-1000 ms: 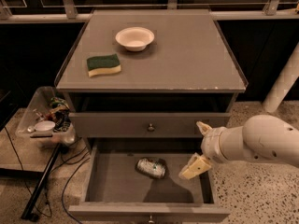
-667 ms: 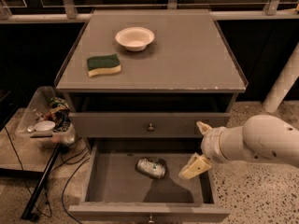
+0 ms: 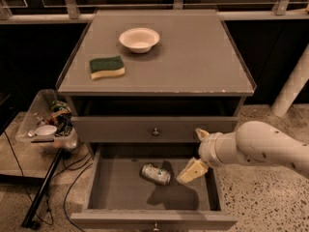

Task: Pick 7up can from middle drawer and place on counter

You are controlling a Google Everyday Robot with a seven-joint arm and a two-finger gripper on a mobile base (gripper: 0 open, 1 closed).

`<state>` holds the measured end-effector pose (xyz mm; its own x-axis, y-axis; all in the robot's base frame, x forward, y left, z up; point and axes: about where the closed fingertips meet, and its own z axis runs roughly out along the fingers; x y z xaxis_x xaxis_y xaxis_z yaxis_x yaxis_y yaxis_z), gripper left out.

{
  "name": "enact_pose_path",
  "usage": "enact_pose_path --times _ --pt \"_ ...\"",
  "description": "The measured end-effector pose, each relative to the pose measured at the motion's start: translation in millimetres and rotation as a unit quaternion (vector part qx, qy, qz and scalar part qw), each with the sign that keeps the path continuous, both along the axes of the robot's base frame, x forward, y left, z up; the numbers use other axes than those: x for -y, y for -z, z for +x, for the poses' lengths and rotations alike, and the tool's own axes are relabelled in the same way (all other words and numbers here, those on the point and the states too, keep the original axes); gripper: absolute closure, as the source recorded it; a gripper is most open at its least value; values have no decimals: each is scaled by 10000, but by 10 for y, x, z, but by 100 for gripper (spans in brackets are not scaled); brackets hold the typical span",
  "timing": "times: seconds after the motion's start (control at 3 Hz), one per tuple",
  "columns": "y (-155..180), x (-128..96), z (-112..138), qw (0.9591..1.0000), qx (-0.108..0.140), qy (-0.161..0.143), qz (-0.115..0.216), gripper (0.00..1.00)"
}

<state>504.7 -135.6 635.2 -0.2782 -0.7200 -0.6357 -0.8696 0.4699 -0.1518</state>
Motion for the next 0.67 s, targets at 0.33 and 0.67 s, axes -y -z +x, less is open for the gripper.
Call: enact_pose_path --times 0.33,0.67 --pt "404 -59 151 9999 -42 23 110 0" --pt "737 -98 215 9998 -27 15 205 0"
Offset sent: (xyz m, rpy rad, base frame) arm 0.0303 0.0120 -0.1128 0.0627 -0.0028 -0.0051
